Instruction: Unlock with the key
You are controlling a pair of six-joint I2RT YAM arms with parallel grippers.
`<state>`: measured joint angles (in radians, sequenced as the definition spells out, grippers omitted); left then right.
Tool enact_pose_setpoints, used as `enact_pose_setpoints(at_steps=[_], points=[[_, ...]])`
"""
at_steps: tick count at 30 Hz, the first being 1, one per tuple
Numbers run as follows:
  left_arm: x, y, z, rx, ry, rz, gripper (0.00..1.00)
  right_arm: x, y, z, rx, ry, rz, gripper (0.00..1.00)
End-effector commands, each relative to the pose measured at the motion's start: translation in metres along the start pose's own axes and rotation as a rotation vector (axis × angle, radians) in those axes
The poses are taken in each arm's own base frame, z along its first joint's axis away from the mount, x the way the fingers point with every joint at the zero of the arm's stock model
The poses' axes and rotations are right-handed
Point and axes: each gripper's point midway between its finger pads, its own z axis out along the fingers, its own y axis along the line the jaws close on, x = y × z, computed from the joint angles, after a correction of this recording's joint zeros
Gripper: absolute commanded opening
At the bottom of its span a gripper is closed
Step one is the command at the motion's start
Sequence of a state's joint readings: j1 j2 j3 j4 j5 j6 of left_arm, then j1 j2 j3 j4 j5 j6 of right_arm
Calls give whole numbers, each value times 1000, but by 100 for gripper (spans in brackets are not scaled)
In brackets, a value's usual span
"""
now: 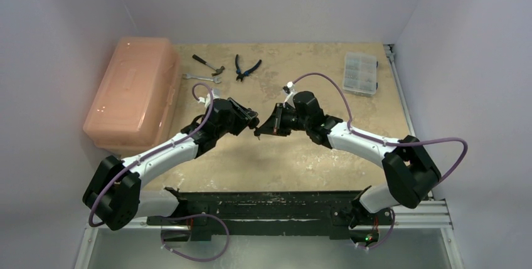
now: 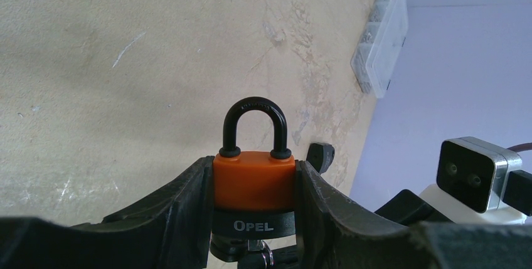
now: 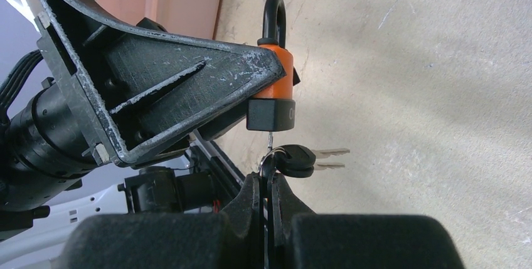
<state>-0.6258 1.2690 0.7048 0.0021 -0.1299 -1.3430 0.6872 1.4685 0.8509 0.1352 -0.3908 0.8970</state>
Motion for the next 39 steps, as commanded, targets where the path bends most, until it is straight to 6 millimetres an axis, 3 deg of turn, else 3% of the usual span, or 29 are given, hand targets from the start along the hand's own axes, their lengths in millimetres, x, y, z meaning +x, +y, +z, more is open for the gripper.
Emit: enact_pose_setpoints(at_steps=[1,2,3,39], points=[[1,-38,-14,120,32,-21,0,-45,46,-21,-97,-171,-61,0],[1,-39,-14,122,33,-20,0,-35,19,1,-33,-124,-29,0],[0,-40,-15,124,34,-19,0,-35,18,2,-30,-123,-27,0],[8,-53,-29,172,84,-38,0,-59,23,9,-44,-210,-3,0]])
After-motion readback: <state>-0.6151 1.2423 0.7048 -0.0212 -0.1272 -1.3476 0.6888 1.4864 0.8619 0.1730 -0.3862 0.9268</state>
